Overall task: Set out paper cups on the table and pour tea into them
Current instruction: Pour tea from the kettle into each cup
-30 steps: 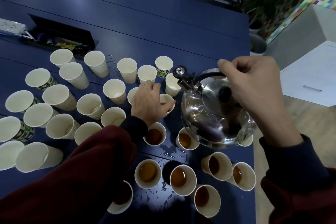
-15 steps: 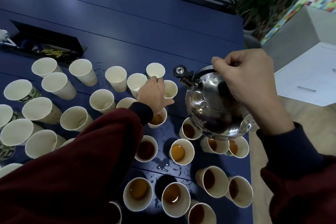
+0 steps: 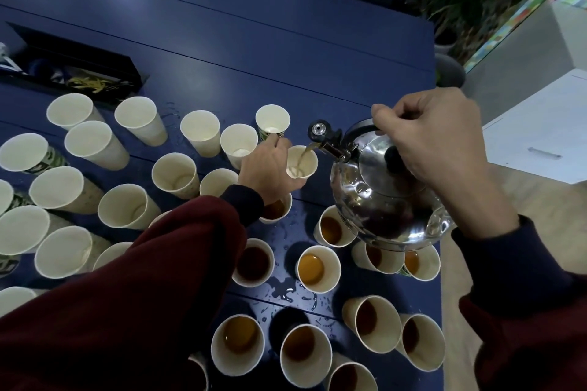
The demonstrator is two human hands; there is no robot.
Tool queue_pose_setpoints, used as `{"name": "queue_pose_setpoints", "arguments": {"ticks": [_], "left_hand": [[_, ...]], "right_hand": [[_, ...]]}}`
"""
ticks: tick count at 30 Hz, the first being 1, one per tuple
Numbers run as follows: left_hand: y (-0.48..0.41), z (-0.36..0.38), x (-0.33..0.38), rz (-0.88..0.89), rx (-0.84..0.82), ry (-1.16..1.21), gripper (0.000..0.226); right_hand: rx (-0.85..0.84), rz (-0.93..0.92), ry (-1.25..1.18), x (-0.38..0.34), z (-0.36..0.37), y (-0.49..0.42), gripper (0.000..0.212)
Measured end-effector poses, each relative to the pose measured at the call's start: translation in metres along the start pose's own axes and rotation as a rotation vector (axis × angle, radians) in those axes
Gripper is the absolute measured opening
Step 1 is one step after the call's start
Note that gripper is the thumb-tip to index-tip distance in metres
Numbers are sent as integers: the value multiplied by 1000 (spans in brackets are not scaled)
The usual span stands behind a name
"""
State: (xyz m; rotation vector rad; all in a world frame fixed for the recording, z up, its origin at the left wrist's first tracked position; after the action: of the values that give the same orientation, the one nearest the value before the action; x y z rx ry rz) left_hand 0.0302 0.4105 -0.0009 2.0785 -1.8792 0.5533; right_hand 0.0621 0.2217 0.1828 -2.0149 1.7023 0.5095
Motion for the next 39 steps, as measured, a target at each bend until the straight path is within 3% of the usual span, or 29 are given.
{"name": "queue_pose_setpoints", "arguments": {"ticks": [15, 23, 30, 39], "left_hand": [[1, 1, 0, 11, 12, 9, 67], [2, 2, 1, -8, -5, 5, 82], [2, 4, 5, 8, -2, -40, 62], [6, 18, 28, 43, -54, 34, 62]], "right_hand": [[-14, -2, 51, -3, -6, 5, 35], [-14, -12, 56, -2, -6, 6, 40], [54, 26, -84, 9, -12, 12, 48], [106, 60, -197, 18, -23, 20, 48]]}}
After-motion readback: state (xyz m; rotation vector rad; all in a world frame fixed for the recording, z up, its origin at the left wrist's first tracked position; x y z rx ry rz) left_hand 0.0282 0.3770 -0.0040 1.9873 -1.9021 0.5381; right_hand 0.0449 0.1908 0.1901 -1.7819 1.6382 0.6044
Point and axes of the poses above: each hand's wrist, its own y-axis away from the middle knuckle, its own z-axis out of the palm, x = y × z, the point moved 2 cm from there along -y, towards the middle knuckle, and after that the axes turned 3 degrees about z, right-handed, at the moved point
